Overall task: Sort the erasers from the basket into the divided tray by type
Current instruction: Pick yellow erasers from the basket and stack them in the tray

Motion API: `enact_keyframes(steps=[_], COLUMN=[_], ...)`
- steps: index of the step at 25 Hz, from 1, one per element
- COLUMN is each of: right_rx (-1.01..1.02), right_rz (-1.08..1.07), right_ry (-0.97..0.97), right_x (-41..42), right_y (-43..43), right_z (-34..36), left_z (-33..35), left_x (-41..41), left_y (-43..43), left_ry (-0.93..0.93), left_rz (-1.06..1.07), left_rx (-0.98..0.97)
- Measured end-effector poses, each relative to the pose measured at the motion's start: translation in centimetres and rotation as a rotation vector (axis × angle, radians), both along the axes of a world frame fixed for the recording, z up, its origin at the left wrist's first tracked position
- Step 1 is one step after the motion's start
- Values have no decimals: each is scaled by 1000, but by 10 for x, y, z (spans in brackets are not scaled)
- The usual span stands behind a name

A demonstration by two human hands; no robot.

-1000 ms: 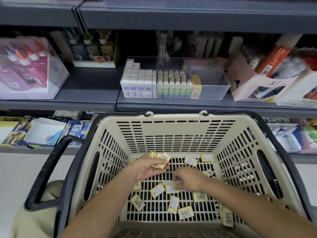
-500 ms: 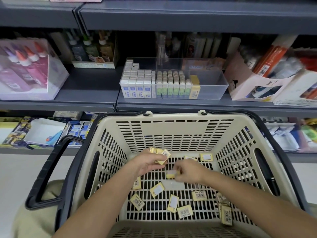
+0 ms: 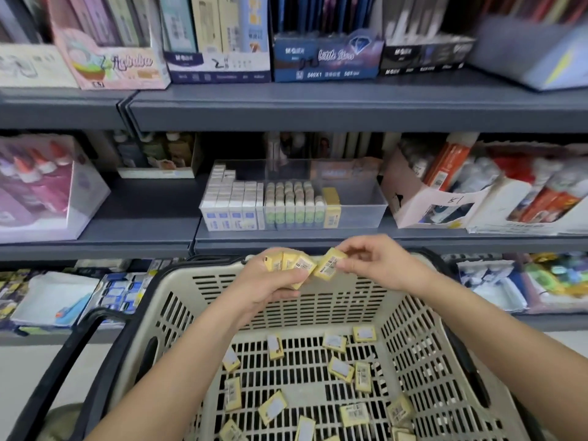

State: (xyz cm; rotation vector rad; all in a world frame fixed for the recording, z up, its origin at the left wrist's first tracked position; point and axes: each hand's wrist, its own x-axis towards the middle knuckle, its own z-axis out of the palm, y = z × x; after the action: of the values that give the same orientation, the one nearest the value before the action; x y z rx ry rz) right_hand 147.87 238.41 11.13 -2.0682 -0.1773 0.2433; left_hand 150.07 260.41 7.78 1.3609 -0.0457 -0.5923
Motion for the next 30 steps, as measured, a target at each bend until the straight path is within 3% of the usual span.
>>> enact_keyframes(steps=[4, 7, 10, 14, 19, 21, 24, 27, 30], right_rx=[-18, -448, -762, -817, -822, -811, -431, -257, -115], right_rz=[-181, -369, -243, 38, 113, 35, -62, 7, -96], right_ry=[-196, -314, -276, -36, 12, -130, -314, -204, -136], right_x=[42, 80, 104, 117, 115, 109, 87, 72, 77], right_y=[-25, -43, -49, -40, -39, -35, -20, -4, -13], right_z=[33, 43, 42, 31, 30, 32, 32, 26, 31], left_z=[23, 21, 7, -1, 0, 1, 3, 3, 3], left_x=[28, 44, 53, 62, 64, 65, 65, 63, 62], left_y=[-22, -36, -44, -46, -49, -52, -59, -66, -66], left_ry=[-114, -144, -145, -113, -90, -82, -77, -95, -67], left_rz=[188, 237, 229, 240, 227, 219, 201, 182, 215], left_rx=[-3, 45, 102, 110, 66, 24, -36, -45, -121])
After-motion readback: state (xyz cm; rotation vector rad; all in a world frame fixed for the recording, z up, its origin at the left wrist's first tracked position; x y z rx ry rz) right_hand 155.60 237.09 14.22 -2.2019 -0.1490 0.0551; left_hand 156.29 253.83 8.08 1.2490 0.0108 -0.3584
